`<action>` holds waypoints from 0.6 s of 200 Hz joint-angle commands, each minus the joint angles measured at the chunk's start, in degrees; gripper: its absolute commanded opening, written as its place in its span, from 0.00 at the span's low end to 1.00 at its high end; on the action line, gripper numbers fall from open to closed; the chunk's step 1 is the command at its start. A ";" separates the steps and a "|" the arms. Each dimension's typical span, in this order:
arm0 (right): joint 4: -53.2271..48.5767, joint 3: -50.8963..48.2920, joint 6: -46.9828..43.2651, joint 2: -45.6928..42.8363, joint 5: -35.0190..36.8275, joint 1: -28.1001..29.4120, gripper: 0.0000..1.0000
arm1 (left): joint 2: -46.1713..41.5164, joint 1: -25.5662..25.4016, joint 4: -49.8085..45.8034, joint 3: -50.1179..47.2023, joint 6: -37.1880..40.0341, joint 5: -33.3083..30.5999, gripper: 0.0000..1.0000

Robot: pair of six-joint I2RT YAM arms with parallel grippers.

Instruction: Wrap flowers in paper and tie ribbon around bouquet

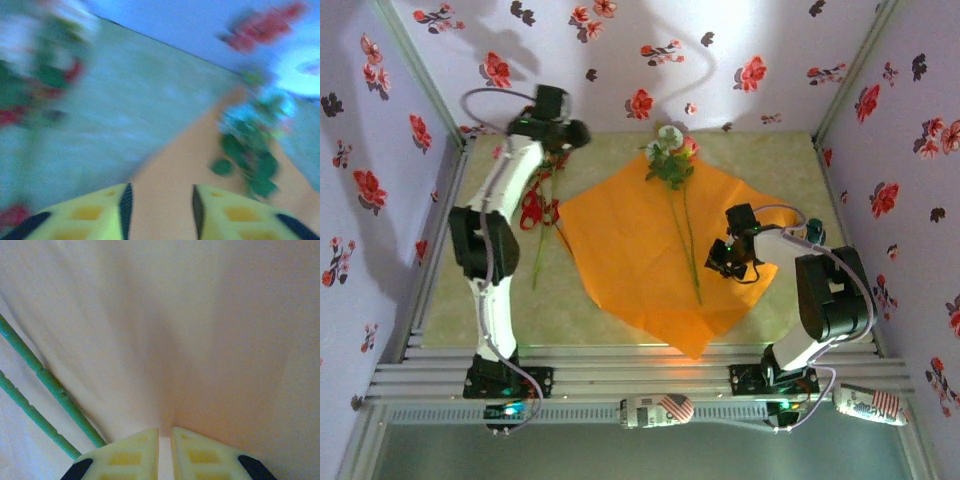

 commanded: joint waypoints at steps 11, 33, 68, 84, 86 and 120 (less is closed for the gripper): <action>-0.32 0.45 -1.10 -0.69 -0.11 -0.24 0.16 | 5.90 6.37 -6.95 -1.96 7.67 -2.28 0.31; -0.52 0.84 -0.93 -0.07 -0.12 -0.26 0.16 | 10.24 7.57 -6.20 0.81 10.21 -1.29 0.33; -1.28 2.05 -0.91 0.92 0.07 -0.24 0.16 | 14.09 7.12 -0.41 1.48 12.91 -0.05 0.39; -1.92 2.76 -1.00 1.37 0.18 -0.26 0.16 | 14.74 5.99 2.82 0.70 15.35 -2.00 0.44; -2.01 2.85 -1.01 1.44 0.23 -0.26 0.16 | 14.78 5.83 3.09 0.68 15.57 -2.27 0.45; -3.34 3.93 -1.17 1.75 0.72 -0.24 0.16 | 19.19 5.07 2.05 3.15 16.14 -7.77 0.43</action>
